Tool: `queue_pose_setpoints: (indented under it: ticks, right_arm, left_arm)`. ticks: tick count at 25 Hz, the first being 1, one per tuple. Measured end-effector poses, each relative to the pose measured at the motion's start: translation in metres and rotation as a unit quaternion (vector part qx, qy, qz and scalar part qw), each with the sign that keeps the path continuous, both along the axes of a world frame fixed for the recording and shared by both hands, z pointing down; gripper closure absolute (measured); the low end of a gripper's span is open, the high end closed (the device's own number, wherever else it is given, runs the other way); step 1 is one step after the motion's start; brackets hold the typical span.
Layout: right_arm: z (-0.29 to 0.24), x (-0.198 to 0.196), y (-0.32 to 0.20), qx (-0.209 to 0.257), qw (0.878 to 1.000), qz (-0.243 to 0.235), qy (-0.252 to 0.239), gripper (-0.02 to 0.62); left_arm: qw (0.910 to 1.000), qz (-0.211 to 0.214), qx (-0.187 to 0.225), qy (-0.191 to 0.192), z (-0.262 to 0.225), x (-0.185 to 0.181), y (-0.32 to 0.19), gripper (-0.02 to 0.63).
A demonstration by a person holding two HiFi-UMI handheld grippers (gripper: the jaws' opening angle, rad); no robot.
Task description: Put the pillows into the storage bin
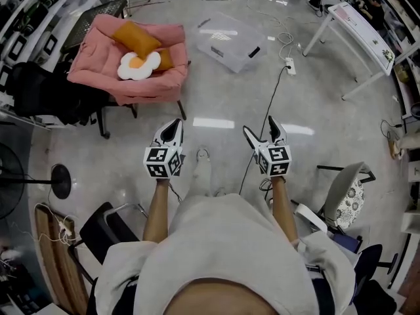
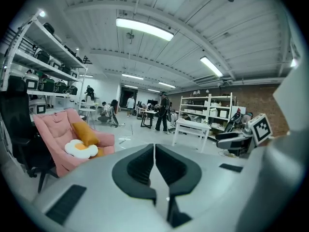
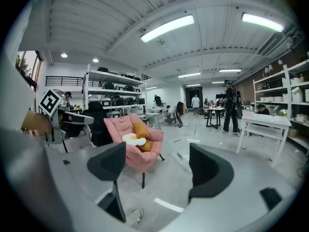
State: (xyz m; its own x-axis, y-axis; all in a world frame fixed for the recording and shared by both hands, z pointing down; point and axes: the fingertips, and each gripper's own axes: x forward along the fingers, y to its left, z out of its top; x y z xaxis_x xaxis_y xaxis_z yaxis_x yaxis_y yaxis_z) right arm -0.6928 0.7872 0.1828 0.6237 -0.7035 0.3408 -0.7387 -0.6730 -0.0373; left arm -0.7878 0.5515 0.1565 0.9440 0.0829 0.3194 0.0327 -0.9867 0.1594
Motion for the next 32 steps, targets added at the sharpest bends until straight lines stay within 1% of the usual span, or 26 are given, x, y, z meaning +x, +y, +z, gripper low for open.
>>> queue_pose_setpoints:
  ticks: [4, 9, 15, 20, 24, 28, 32]
  right_arm:
    - [0.01, 0.047, -0.024, -0.01, 1.0, 0.003, 0.0, 0.207]
    - [0.008, 0.123, -0.07, -0.022, 1.0, 0.007, 0.005, 0.212]
    - [-0.012, 0.225, -0.13, -0.029, 0.999, 0.016, 0.015, 0.215]
    - [-0.023, 0.297, -0.176, -0.027, 0.999, 0.023, 0.027, 0.219]
    - [-0.019, 0.336, -0.199, -0.025, 0.999, 0.026, 0.023, 0.221]
    - [-0.006, 0.364, -0.204, -0.029, 0.999, 0.033, 0.01, 0.222]
    - [0.012, 0.393, -0.205, -0.029, 0.999, 0.038, -0.005, 0.224]
  left_arm:
    - [1.0, 0.003, -0.006, 0.003, 0.011, 0.051, -0.025, 0.59]
    - [0.9998, 0.011, -0.018, 0.005, 0.017, 0.133, -0.069, 0.59]
    - [0.9992, 0.025, -0.027, 0.014, 0.002, 0.237, -0.127, 0.59]
    - [0.999, 0.032, -0.024, 0.018, -0.002, 0.309, -0.171, 0.589]
    - [0.9989, 0.037, -0.023, 0.016, -0.001, 0.354, -0.195, 0.589]
    - [0.9988, 0.044, -0.023, 0.007, 0.006, 0.385, -0.202, 0.59]
    - [0.9986, 0.045, -0.026, -0.011, 0.024, 0.414, -0.205, 0.589]
